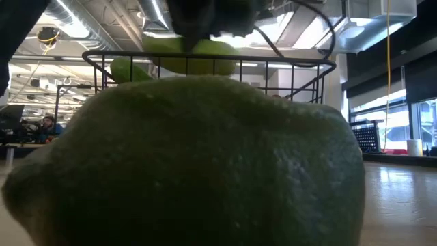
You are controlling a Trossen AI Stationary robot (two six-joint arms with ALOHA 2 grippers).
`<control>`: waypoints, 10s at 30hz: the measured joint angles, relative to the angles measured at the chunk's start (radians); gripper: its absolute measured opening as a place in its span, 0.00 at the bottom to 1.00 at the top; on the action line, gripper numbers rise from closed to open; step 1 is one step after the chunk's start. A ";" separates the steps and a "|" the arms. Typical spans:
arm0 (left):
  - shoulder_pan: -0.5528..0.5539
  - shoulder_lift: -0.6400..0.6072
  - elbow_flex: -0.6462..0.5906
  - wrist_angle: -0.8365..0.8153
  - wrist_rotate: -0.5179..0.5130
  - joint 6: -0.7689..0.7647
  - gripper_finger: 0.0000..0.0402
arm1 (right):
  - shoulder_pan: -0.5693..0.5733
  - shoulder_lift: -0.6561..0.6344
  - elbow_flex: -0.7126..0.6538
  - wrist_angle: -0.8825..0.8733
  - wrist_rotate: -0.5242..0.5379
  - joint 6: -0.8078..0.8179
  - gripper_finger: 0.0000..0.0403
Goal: Build produce basket
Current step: Put the green cucumber into the black wire basket, then put the purple eggplant into the black wire basket
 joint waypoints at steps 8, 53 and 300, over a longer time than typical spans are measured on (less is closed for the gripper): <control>-0.027 0.076 0.002 -0.031 -0.001 -0.059 0.37 | 0.000 -0.003 0.000 0.008 0.001 0.000 0.21; -0.045 0.078 0.002 0.075 -0.038 -0.017 0.41 | 0.000 -0.002 -0.002 0.004 0.001 -0.009 0.21; -0.060 0.023 0.467 -0.064 -0.724 -0.426 0.12 | 0.018 -0.543 -0.727 0.416 0.425 0.308 0.21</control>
